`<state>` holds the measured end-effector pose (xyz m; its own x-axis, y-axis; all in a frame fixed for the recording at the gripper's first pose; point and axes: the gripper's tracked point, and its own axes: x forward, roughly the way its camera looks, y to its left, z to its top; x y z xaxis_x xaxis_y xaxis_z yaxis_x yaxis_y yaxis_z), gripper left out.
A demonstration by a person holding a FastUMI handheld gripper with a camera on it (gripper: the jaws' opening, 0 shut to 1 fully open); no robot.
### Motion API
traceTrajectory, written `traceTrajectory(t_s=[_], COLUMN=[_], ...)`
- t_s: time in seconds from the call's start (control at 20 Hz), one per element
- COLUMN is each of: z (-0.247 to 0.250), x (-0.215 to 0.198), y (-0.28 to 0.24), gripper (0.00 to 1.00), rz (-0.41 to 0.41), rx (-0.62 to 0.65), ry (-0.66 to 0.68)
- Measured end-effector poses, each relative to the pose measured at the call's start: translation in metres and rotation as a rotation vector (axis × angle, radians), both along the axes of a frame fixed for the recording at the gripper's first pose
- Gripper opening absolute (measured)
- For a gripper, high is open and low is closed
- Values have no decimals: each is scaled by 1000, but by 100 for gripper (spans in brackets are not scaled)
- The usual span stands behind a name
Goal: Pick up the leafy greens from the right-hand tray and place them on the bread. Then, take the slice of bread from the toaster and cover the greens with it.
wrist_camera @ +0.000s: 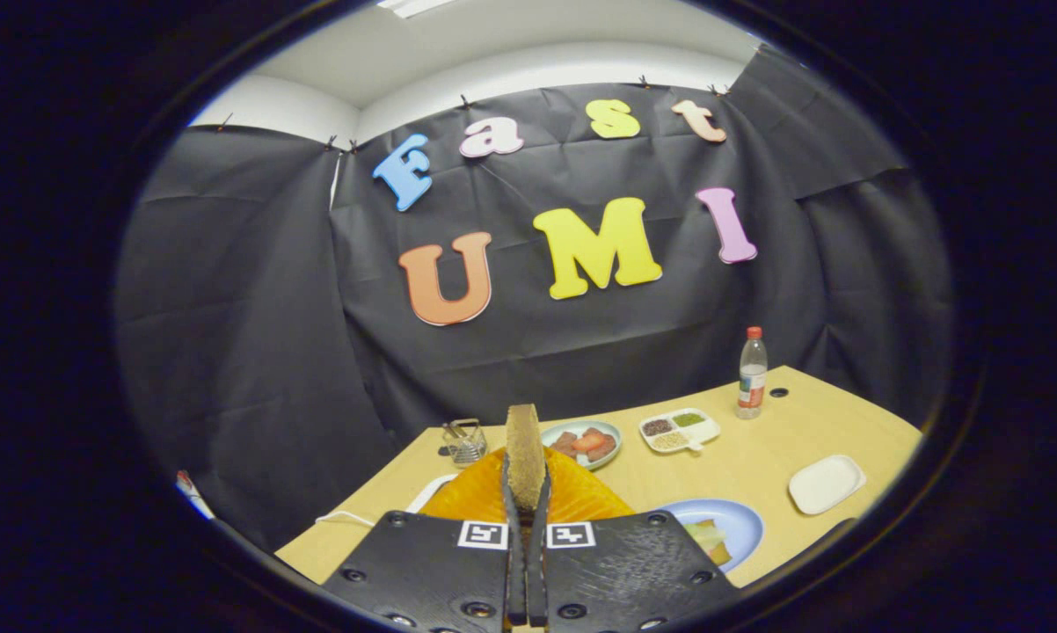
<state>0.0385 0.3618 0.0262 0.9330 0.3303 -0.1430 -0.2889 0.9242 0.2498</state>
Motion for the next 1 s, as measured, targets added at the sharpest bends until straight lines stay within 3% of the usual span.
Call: traceTrajectory(t_s=[0.35,0.8,1.0], z=[-72,-132,-159], x=[19,44,53], y=[-42,-64,-83], gripper=[1,1,1], rz=[-61,-106,-136], rx=[-1,184,179], ry=[120,230,260])
